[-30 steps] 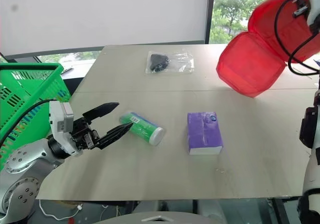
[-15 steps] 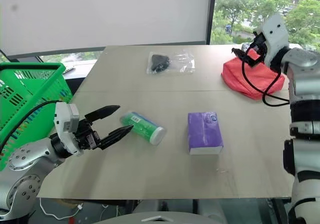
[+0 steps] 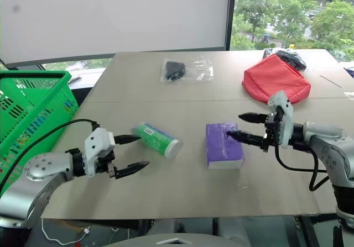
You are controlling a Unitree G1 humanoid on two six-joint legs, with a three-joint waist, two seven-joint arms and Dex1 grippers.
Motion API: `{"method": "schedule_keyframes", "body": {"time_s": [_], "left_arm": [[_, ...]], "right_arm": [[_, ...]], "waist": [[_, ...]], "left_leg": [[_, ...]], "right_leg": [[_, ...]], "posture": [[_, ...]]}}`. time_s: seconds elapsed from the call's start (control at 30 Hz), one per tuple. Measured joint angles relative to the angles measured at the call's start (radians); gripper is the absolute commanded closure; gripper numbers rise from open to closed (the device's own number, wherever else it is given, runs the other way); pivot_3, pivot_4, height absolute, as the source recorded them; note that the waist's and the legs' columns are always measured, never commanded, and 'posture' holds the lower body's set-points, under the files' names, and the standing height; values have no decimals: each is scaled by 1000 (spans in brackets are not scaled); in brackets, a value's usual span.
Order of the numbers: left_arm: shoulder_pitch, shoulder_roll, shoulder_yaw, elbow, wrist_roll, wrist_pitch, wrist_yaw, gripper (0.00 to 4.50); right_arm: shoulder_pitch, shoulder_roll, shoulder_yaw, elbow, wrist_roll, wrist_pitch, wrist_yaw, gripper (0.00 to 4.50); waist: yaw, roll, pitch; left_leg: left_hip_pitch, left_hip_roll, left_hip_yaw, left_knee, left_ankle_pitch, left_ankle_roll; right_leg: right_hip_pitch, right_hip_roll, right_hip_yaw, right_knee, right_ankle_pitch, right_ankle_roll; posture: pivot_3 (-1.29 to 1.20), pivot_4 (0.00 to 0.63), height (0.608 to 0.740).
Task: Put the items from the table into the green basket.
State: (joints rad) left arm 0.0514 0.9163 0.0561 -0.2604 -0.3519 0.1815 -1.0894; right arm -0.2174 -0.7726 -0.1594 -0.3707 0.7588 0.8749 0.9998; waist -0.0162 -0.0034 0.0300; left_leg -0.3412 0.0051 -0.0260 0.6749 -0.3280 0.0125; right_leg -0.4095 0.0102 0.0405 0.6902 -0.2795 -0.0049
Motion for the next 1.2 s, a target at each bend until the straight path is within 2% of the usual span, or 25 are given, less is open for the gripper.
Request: {"method": "schedule_keyframes", "body": {"time_s": [0.03, 0.1, 0.17, 0.27, 0.37, 0.6, 0.83, 0.93, 0.97, 1.03, 1.2], "left_arm": [[-35, 10, -13, 44, 20, -42, -33, 0], [-178, 15, -64, 187, 68, -168, -134, 0], [-253, 12, -90, 251, 89, -231, -184, 0], [-463, -30, -184, 472, 157, -389, -309, 0], [-590, -98, -254, 671, 202, -508, -403, 0], [-801, -187, -412, 1064, 274, -659, -508, 0], [-918, -245, -434, 1313, 388, -742, -507, 0], [-928, -244, -455, 1334, 384, -731, -506, 788], [-931, -242, -462, 1334, 379, -720, -506, 1288], [-931, -232, -474, 1331, 365, -706, -507, 1904], [-909, -202, -500, 1295, 315, -687, -504, 2294]], "right_arm": [[1, -3, 6, -13, 3, 1, 3, 50], [4, -15, 21, -25, 3, -3, 13, 50], [5, -17, 28, -26, 2, -7, 14, 50], [-13, -12, 43, -27, 1, -9, 5, 50], [-28, -5, 53, -35, 2, -8, -11, 50], [-39, 29, 78, -71, 3, -8, -70, 50], [-39, 30, 76, -123, 28, -13, -82, 50], [-39, 29, 67, -123, 49, -14, -77, 0], [-40, 29, 66, -123, 57, -15, -71, 0], [-40, 27, 65, -124, 67, -21, -65, 0], [-65, 22, 66, -120, 85, -28, -44, 0]], "waist": [[0, 0, 0], [-1, -1, 0], [-3, -1, 0], [0, -2, 0], [-6, -2, 0], [-45, -3, -1], [-91, -4, -1], [-102, -4, -2], [-105, -4, -2], [-109, -3, -2], [-118, -3, -2]], "left_leg": [[0, 0, 0, 1, 0, 0], [1, 1, 0, 3, 0, 0], [-1, 2, 0, 5, 0, 0], [-4, 0, -1, 8, -1, 1], [-4, 0, 0, 9, -2, 3], [-6, 1, -1, 10, -3, 5], [-5, 1, -1, 11, -3, 5], [-4, 1, -1, 11, -3, 5], [-4, 1, -1, 11, -3, 5], [-4, 1, -1, 11, -3, 5], [-3, 2, -1, 11, -3, 5]], "right_leg": [[0, 6, 0, 0, 0, 0], [2, 7, 0, -1, 0, 0], [2, 7, 1, -1, 0, 1], [1, 7, -1, -1, 0, 1], [0, 7, 0, -2, 0, 1], [0, 6, 0, -2, 1, 2], [0, 6, 2, 1, 1, 2], [1, 5, 2, 2, 1, 2], [1, 5, 1, 3, 1, 2], [1, 5, 2, 3, 1, 2], [2, 5, 3, 3, 0, 2]], "posture": [[-48, 0, 740], [-58, 0, 740], [-71, 0, 740], [-71, 0, 740], [-125, 0, 740], [-164, 0, 740], [-164, 0, 740], [-179, 0, 740], [-179, 0, 740], [-179, 0, 740], [-147, 0, 740]]}}
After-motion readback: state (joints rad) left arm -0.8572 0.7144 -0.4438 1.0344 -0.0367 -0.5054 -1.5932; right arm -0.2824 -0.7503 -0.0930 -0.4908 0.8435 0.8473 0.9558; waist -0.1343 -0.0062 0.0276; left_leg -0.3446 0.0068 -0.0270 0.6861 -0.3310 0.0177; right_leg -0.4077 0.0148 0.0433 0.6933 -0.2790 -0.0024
